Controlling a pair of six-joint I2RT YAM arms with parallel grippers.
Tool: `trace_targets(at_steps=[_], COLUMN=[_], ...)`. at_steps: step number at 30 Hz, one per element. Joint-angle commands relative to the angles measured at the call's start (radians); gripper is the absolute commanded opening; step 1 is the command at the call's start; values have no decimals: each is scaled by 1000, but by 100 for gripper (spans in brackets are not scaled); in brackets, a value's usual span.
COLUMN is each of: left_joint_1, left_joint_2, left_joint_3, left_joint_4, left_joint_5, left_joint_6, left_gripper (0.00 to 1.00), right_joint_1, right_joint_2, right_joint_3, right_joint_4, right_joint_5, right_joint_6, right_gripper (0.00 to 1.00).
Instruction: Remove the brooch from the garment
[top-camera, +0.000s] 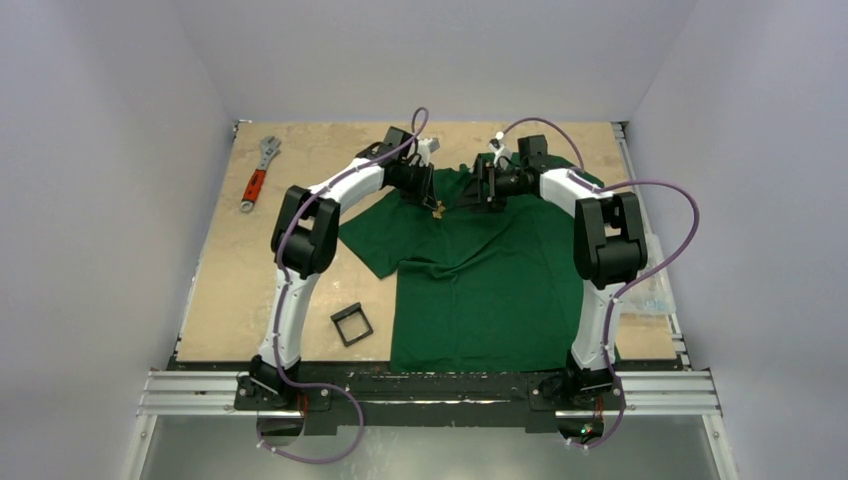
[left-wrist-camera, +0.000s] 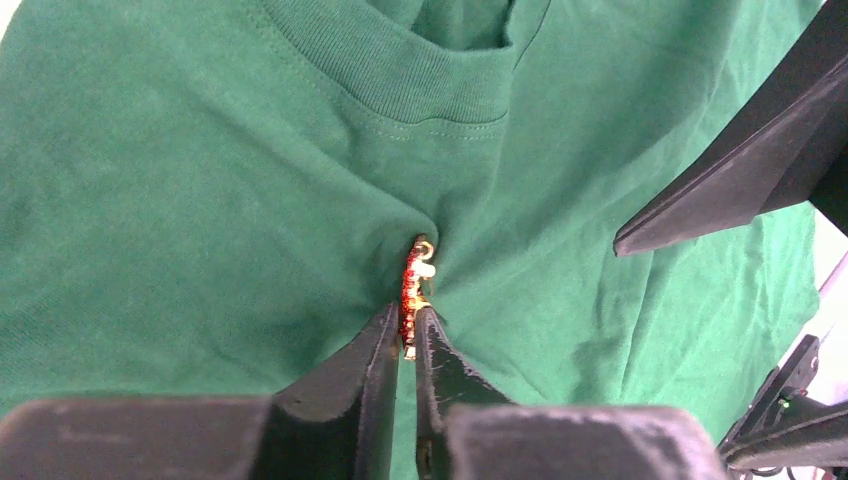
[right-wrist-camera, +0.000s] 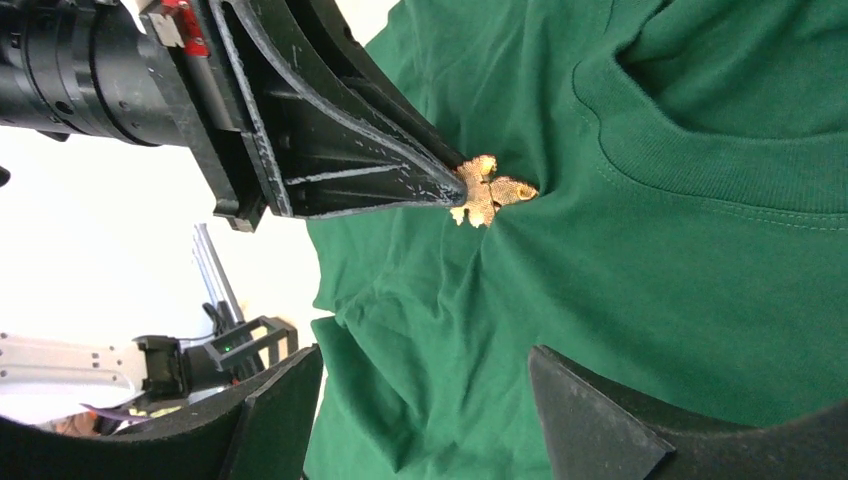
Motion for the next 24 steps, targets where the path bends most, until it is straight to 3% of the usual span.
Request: trace_targets(at_steps=[1,2,12,19,24], left_joint_1=[-1,-2,22,27,25], left_joint_2=[-58,-86,-321,-404,-430], left_joint_3=[-17,-51,-337,-450,-463], left_joint_4=[68,104,436,552,548], left_joint_5=[33,47,379,485,534], left_joint_6=[-5,-5,-36,33,122], left_gripper=[3,0,0,0,0], right_joint_1=[-23,-30,-45,-38,-28], right_joint_2=[-67,-75,-194,-329,-359], right_joint_3=[39,33,-68,-186,-148], right_joint_4=[-75,-83,-76,19,-187], right_joint_5=[9,7,-54,-109,-197], right_joint_6=[-100,-122,-396,-495,-724], right_gripper=[78,78,70,58,50])
